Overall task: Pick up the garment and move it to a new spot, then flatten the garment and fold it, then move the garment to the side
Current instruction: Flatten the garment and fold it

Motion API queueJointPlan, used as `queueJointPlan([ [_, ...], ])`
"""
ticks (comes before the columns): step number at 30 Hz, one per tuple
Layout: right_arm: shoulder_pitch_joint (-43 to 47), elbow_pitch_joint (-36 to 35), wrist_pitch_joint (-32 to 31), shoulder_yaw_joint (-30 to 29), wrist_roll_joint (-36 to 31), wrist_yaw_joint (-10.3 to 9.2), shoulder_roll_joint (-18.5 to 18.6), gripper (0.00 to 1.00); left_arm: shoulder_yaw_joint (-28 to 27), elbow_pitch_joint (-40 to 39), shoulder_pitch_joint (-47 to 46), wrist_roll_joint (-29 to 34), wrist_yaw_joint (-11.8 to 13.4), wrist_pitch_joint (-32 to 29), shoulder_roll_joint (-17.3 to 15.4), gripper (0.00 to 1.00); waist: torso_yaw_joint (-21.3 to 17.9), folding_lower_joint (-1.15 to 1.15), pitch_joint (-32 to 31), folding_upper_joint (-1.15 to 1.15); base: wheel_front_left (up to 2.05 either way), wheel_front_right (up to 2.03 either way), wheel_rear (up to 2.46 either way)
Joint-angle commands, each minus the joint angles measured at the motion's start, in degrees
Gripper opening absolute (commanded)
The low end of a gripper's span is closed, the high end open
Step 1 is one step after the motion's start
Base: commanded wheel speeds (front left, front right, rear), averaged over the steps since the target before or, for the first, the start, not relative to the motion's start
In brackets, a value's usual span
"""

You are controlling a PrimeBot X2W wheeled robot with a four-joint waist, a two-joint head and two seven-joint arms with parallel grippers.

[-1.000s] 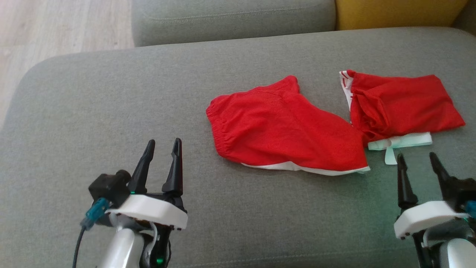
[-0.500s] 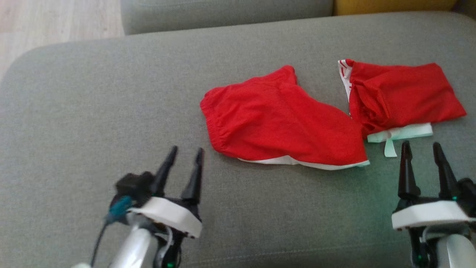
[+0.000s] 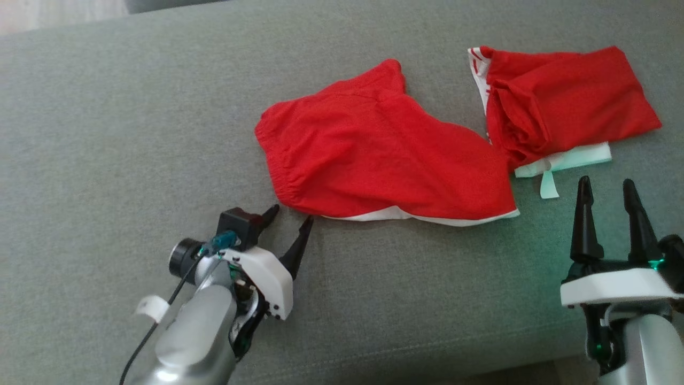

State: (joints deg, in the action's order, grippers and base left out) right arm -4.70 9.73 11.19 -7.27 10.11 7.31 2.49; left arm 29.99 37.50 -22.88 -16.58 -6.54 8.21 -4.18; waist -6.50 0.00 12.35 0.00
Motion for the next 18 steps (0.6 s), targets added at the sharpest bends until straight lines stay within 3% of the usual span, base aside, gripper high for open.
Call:
queueJointPlan([
  [1, -2.4, -1.5, 0.8, 1.4, 0.4, 0.18, 0.4, 1.0, -1.2, 0.5, -3.3, 0.8, 0.1, 1.0, -1.2, 1.0, -0.8, 0.0, 0.9, 0.0, 0.0, 0.0, 0.0],
  [18, -3.2, -0.4, 0.9, 1.6, 0.5, 0.18, 0.4, 1.0, 1.6, 6.9, -8.9, -0.2, -0.6, 6.3, 0.4, 1.0, -1.6, 0.0, 1.8, 0.0, 0.0, 0.0, 0.0],
])
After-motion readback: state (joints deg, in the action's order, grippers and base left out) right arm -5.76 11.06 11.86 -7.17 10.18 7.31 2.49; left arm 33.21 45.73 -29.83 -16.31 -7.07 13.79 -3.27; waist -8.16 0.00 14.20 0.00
